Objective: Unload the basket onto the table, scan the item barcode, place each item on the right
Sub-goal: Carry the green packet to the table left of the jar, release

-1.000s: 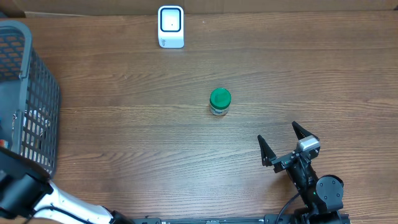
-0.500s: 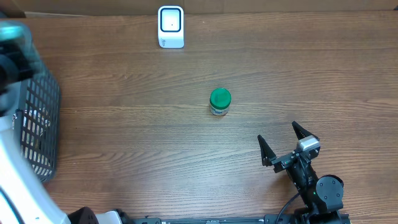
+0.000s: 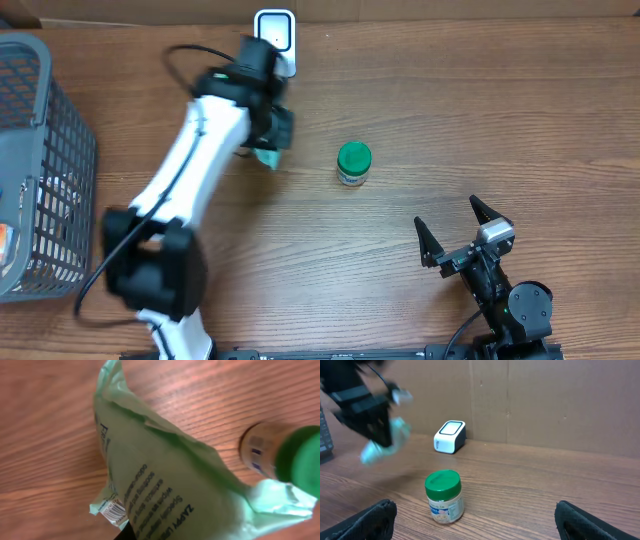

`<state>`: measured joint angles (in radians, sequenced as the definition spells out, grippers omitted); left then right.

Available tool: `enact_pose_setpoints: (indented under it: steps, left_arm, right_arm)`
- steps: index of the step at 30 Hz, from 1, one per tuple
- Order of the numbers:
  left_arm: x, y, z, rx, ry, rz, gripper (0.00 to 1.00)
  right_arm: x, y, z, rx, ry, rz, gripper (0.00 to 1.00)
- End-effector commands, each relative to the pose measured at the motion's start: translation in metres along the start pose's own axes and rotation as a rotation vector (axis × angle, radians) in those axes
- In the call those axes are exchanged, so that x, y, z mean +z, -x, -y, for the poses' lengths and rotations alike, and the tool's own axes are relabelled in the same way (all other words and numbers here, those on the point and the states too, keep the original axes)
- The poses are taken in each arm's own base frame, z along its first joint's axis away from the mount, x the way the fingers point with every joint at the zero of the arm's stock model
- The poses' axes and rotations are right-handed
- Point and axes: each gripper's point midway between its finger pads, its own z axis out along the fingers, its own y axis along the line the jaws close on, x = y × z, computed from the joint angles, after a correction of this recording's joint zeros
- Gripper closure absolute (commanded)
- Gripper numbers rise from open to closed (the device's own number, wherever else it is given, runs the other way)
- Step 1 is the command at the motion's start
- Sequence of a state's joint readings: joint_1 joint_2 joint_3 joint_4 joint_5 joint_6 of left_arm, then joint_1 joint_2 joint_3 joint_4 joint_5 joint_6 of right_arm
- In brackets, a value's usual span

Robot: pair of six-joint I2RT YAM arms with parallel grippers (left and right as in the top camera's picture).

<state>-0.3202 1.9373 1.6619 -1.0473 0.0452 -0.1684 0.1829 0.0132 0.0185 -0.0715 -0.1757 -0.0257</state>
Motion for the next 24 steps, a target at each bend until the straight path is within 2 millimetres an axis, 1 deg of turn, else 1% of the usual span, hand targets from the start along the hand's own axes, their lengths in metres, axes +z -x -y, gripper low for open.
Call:
enact_pose_setpoints:
  steps: [1,3,4,7,9,11,13,15,16,17,18,20,21,23,24]
  left_arm:
    - [0.036,-0.009,0.004,-0.020,0.083,-0.061,0.96]
    - [0.052,-0.016,0.010,-0.012,0.088,-0.102,0.96]
    - [0.057,-0.019,0.013,-0.012,0.087,-0.118,0.92]
    - [0.063,-0.023,0.016,-0.022,0.087,-0.135,0.59]
    - [0.059,-0.021,0.018,-0.023,0.077,-0.129,0.43]
    - [0.045,-0.016,0.021,-0.027,0.057,-0.112,0.36]
    - [0.015,0.001,0.024,-0.027,0.041,-0.050,0.27]
    - [-0.022,0.020,0.025,-0.026,0.023,0.030,0.20]
    - [-0.040,0.029,0.024,-0.025,0.016,0.072,0.09]
    - [-0.063,0.037,0.021,-0.029,0.011,0.121,0.01]
    - [-0.097,0.047,0.013,-0.052,0.007,0.192,0.00]
    - [-0.139,0.054,-0.004,-0.089,0.009,0.271,0.00]
    - [-0.162,0.055,-0.017,-0.114,0.013,0.311,0.01]
    - [-0.204,0.051,-0.048,-0.178,0.035,0.382,0.00]
    - [-0.230,0.045,-0.074,-0.236,0.064,0.426,0.00]
  right_arm:
    - [0.000,-0.003,0.004,0.003,-0.018,-0.003,0.00]
    - [0.000,-0.003,0.004,0.003,-0.018,-0.003,0.00]
    - [0.000,-0.003,0.004,0.003,-0.018,-0.003,0.00]
    - [0.000,-0.003,0.004,0.003,-0.018,-0.003,0.00]
    - [0.000,-0.003,0.004,0.003,-0.018,-0.003,0.00]
    - [0.000,-0.003,0.004,0.003,-0.018,-0.003,0.00]
    - [0.000,-0.003,0.004,0.003,-0.018,-0.003,0.00]
    - [0.000,-0.003,0.004,0.003,-0.018,-0.003,0.00]
    - [0.000,-0.003,0.004,0.003,-0.018,-0.003,0.00]
    - [0.000,-0.003,0.004,0.003,-0.018,-0.003,0.00]
    - [0.000,-0.003,0.004,0.003,-0.018,-0.003,0.00]
    - [0.000,-0.003,0.004,0.003,-0.018,-0.003,0.00]
    - [0.000,-0.003,0.004,0.003,-0.018,-0.003,0.00]
    - [0.000,-0.003,0.004,0.003,-0.018,-0.003,0.00]
    - [0.000,-0.003,0.004,0.003,-0.018,-0.003,0.00]
